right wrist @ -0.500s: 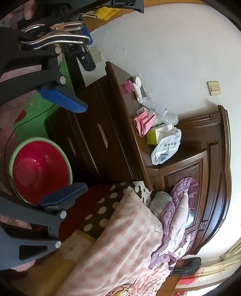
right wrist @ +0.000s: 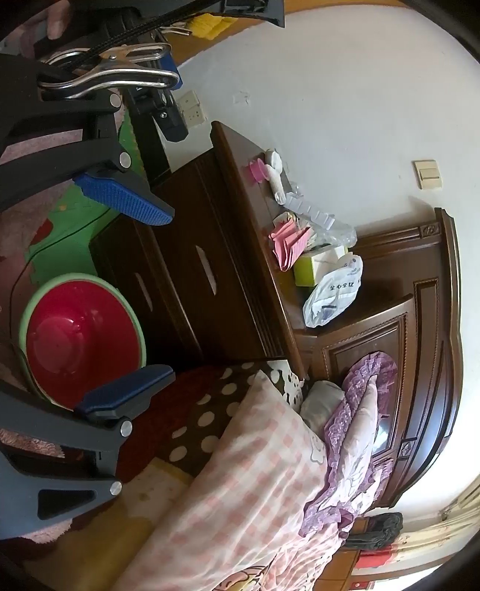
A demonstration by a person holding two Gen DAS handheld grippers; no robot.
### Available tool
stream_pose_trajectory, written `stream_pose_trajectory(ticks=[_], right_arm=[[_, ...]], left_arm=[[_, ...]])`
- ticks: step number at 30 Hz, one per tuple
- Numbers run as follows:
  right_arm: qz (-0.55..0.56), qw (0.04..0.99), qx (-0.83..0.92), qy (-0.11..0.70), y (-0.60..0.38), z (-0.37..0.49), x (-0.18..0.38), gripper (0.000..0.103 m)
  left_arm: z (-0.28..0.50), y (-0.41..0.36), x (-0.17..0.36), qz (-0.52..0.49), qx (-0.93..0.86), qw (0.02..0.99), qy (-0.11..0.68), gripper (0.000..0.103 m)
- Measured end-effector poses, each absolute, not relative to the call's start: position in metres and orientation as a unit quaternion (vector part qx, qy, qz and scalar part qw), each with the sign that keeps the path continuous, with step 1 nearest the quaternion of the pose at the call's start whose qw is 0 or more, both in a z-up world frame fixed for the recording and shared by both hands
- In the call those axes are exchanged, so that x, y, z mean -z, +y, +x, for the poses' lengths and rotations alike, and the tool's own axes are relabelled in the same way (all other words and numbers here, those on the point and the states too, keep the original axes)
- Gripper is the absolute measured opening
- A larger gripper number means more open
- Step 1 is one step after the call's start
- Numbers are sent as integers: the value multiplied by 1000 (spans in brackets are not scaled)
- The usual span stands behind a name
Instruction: Collect trash
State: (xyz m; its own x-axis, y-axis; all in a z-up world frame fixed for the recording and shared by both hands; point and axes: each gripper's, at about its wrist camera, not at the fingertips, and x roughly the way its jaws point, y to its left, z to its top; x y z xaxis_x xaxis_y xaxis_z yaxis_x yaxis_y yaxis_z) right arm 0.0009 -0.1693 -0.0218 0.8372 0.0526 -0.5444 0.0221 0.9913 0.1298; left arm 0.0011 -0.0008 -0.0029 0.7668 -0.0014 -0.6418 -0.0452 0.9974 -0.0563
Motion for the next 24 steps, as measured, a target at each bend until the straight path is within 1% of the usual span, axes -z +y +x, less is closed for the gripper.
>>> stream_pose_trajectory(ticks=[24], right_arm=[[68,955,-14,289,-168,3,24,80]], left_arm=[[5,-2,9,-42,20,935,352,102]])
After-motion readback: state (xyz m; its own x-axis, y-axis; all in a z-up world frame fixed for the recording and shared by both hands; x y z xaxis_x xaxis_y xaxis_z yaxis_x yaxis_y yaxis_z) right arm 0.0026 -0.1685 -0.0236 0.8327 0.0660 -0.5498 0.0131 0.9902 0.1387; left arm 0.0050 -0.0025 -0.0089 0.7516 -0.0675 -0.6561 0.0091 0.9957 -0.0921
